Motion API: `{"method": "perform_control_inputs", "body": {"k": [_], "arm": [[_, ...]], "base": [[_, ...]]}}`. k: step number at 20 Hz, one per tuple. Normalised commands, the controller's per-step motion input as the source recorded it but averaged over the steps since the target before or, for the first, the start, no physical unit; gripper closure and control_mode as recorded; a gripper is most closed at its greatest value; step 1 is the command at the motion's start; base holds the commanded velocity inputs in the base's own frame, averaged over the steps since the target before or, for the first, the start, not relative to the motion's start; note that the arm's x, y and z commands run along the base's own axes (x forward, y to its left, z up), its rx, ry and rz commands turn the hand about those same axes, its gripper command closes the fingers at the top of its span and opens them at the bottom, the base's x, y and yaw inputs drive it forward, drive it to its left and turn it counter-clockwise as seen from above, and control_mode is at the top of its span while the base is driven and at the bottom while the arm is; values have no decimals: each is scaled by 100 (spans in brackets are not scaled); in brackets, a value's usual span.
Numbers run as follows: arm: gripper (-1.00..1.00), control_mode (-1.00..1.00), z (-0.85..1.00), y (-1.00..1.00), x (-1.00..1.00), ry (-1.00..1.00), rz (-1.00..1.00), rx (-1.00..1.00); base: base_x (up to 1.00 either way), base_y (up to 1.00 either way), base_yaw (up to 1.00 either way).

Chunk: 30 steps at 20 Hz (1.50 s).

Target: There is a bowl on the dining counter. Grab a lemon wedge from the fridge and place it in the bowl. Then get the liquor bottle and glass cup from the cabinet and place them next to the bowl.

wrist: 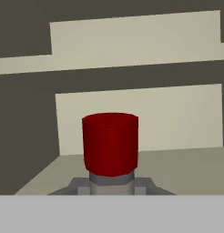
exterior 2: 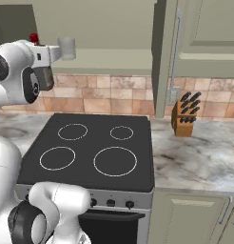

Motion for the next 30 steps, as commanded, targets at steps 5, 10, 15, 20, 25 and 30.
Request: {"method": "perform_control_inputs", "body": {"k": [5, 10, 15, 20, 25, 30], "arm": [[100, -100, -13, -42, -99, 0, 3, 6], [100, -100, -25, -36, -95, 0, 3, 2], [100, 100, -14, -9, -37, 0, 1, 0], [100, 100, 0, 0, 0, 0, 0, 0], [100, 100, 0, 0, 0, 0, 0, 0], [100, 100, 0, 0, 0, 0, 0, 0]], "base": [[0, 0, 0], [0, 0, 0], [-59, -13, 0], [-100, -17, -4], [-100, -16, -38], [-89, -2, -61]]}}
